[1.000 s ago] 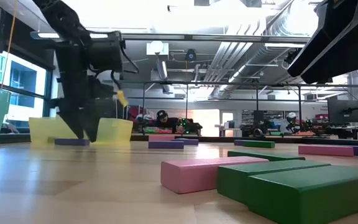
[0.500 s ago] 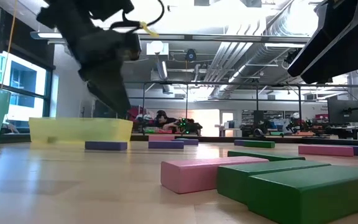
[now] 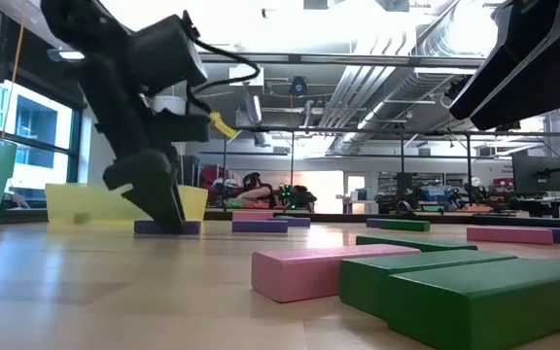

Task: Sort blocks
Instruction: Put the violet block into the pink bin

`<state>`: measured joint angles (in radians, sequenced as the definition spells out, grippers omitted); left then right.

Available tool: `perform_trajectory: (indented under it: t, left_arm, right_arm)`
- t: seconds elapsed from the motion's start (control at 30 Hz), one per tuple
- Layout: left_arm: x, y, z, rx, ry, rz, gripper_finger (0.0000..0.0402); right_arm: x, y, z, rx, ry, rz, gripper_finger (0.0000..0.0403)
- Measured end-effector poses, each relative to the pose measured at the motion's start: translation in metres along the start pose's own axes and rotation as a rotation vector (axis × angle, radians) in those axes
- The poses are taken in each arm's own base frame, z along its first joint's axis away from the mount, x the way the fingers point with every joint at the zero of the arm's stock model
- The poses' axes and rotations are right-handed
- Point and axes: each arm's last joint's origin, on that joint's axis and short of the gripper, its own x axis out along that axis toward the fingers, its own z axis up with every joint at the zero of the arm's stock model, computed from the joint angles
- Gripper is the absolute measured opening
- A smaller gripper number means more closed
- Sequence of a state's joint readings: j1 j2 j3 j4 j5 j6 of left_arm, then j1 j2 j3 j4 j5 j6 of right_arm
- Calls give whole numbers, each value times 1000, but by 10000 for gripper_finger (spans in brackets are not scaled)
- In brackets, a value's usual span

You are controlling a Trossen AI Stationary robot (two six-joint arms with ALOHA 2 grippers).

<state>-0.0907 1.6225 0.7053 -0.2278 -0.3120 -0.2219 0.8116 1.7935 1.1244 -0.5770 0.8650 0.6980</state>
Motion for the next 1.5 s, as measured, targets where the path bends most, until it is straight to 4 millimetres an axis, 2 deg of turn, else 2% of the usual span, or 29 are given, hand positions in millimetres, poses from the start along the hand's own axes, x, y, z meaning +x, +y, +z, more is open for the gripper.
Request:
perform_trajectory:
  t: [0.13,0.23,0.37,0.47,0.57,0.67,0.83,0.93,1.03,1.13,1.33,1.5]
  left_arm:
    - [12,6,-1,-42,47,-108,213]
    - [16,8,-1,-89,67,-141,192]
    - [14,2,2,-104,7,-172,125]
    - [11,-12,11,-101,-105,-245,72]
    - [2,-32,23,-90,-256,-375,72]
    - [-15,-48,41,-93,-511,-440,72]
    - [-58,-76,60,-62,-956,-559,72]
    - [-79,-87,65,-14,-1130,-568,72]
    - [-98,-101,72,43,-1223,-537,72]
    - [-109,-116,82,104,-1282,-492,72]
    - [-111,-144,97,212,-1314,-437,72]
    - [-104,-155,98,236,-1278,-393,72]
  right_arm:
    - [0,0,0,1,0,0,196]
    - [0,0,0,1,-1,1,196]
    - [0,1,1,8,-9,4,196]
    - [0,1,2,10,-33,-13,196]
    - [0,2,5,8,-69,-22,196]
    - [0,5,9,-10,-97,-2,196]
    - [1,8,19,-8,-158,27,196]
    - [7,7,31,24,-207,36,196]
    - [13,3,45,75,-266,43,196]
    - [18,-1,61,115,-338,67,196]
    - [14,-4,82,189,-486,67,196]
    - [3,1,86,186,-546,97,196]
